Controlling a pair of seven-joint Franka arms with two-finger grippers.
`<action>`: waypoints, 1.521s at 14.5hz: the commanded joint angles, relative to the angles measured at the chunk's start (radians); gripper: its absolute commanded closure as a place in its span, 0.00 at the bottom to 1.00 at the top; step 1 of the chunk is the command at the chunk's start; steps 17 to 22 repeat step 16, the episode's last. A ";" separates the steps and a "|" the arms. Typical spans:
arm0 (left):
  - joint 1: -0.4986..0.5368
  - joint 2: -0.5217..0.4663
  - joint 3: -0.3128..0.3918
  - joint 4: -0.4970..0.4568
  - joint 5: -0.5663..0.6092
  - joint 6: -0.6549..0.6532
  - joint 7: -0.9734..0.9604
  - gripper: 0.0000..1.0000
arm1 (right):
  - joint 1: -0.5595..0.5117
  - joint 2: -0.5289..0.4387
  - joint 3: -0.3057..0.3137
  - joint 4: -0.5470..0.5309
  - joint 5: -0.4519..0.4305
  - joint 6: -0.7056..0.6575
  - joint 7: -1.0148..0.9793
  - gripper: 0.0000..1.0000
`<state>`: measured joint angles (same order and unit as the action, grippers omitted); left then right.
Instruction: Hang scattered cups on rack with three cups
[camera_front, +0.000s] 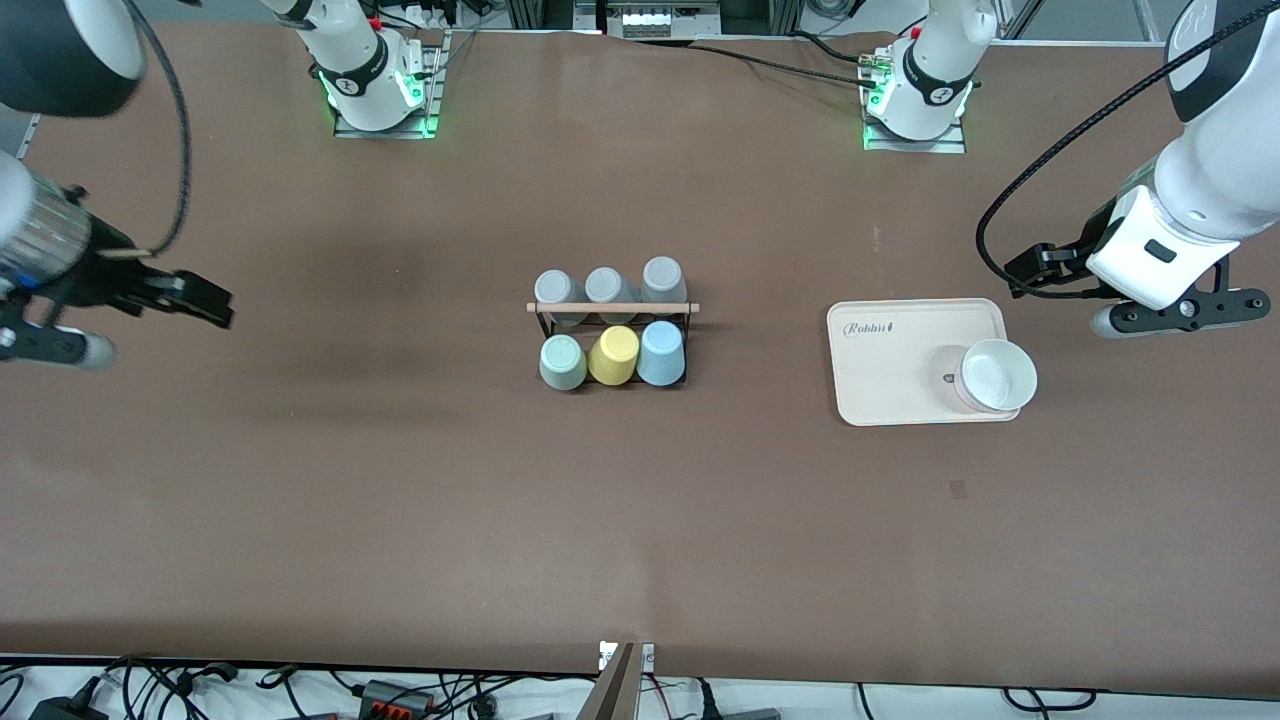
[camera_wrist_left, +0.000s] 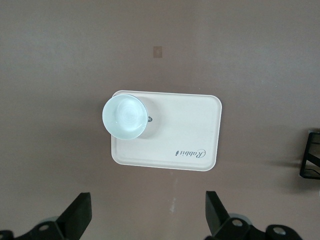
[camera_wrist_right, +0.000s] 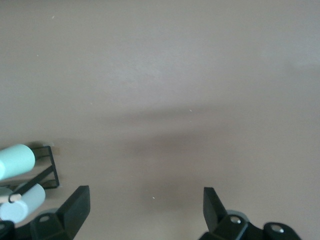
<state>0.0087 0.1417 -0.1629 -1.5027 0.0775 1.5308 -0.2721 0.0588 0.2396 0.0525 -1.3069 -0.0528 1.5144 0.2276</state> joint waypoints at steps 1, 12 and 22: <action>0.011 -0.007 -0.006 0.009 -0.005 -0.012 0.017 0.00 | -0.036 -0.175 0.018 -0.220 0.004 0.070 -0.036 0.00; 0.011 -0.007 -0.006 0.009 -0.005 -0.008 0.019 0.00 | -0.065 -0.287 0.015 -0.325 0.057 0.089 -0.100 0.00; 0.011 -0.007 -0.006 0.009 -0.005 -0.008 0.019 0.00 | -0.071 -0.286 0.004 -0.322 0.062 0.087 -0.113 0.00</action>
